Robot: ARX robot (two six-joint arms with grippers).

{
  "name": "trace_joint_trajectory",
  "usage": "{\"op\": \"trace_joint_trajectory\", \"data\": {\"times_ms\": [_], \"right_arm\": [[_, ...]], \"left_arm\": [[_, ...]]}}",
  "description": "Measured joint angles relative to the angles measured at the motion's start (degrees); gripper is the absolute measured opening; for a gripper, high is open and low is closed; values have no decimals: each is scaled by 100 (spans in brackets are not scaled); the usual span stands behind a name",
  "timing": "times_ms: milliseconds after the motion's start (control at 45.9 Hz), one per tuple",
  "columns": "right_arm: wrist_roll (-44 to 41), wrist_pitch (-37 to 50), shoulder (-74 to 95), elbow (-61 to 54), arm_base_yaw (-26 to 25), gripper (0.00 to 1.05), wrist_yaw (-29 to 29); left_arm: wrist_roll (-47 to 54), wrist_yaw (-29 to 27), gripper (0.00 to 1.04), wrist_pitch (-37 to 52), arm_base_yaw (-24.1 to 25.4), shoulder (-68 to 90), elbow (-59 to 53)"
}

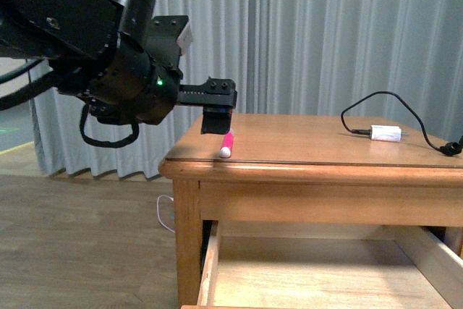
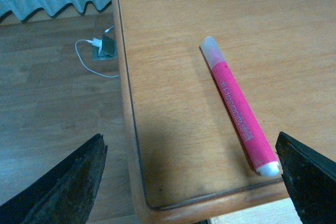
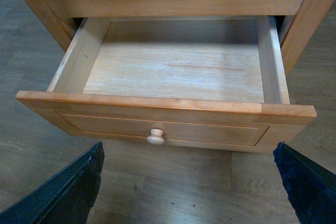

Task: Place pink marker in drawer with both arms

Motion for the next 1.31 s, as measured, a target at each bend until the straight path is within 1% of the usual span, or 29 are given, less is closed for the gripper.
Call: {"op": "trace_joint_trajectory", "data": {"times_ms": [348,501,675,871,936,1067,1088,1154,1175,1219,1306], "right_arm": [[0,0,0,0,0,96,0],[2,0,0,0,0,96,0],[0,0,0,0,0,96,0],[0,0,0,0,0,96,0],[0,0,0,0,0,96,0],[0,0,0,0,0,96,0],[0,0,0,0,0,96,0],[0,0,0,0,0,96,0],[0,0,0,0,0,96,0],[0,0,0,0,0,96,0],[0,0,0,0,0,96,0]], "left_arm": [[11,-160,99,-516,-323,933,1099],[140,-385,99,-835,-389,1207,1451],[186,-452,99,-1003,-382,1333,1604],[192,-396,98,-1045,-376,1399,1685],[203,-393,91,-1058,-376,1399,1687],[236,-398,71,-1078,-391,1399,1687],[240,-400,69,-1078,-393,1399,1687],[264,-398,59,-1078,-400,1399,1687],[267,-400,57,-1078,-400,1399,1687],[299,-398,50,-1075,-400,1399,1685],[328,-398,39,-1045,-396,1399,1659]]}}
